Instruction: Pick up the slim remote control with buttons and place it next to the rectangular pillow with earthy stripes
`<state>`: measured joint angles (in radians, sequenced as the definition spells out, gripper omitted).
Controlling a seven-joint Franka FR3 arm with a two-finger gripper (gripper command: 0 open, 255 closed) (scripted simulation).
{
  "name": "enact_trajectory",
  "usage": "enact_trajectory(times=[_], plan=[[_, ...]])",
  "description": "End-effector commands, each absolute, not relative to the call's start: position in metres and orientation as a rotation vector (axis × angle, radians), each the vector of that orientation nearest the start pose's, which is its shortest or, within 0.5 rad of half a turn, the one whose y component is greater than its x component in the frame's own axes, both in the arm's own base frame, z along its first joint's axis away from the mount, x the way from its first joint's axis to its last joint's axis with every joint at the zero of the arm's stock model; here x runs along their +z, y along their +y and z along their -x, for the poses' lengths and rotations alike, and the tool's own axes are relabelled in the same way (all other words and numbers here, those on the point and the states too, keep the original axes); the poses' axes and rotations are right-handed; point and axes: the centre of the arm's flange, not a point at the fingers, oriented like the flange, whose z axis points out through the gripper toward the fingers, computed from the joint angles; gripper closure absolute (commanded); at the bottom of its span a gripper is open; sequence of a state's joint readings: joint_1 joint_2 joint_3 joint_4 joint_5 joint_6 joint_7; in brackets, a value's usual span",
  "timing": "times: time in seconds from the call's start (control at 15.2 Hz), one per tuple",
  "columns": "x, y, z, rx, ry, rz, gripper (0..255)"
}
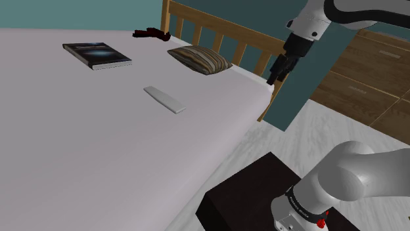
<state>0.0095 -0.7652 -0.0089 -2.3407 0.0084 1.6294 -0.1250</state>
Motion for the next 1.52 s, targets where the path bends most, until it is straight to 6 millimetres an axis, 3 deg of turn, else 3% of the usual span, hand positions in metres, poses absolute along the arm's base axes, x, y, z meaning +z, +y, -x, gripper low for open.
enact_trajectory(times=[0.0, 1.45], plan=[[0.597, 0.0, -0.319, -0.086, -0.2, 3.123, 0], [0.49, 0.188, -0.521, -0.022, -0.383, 3.12, 0]])
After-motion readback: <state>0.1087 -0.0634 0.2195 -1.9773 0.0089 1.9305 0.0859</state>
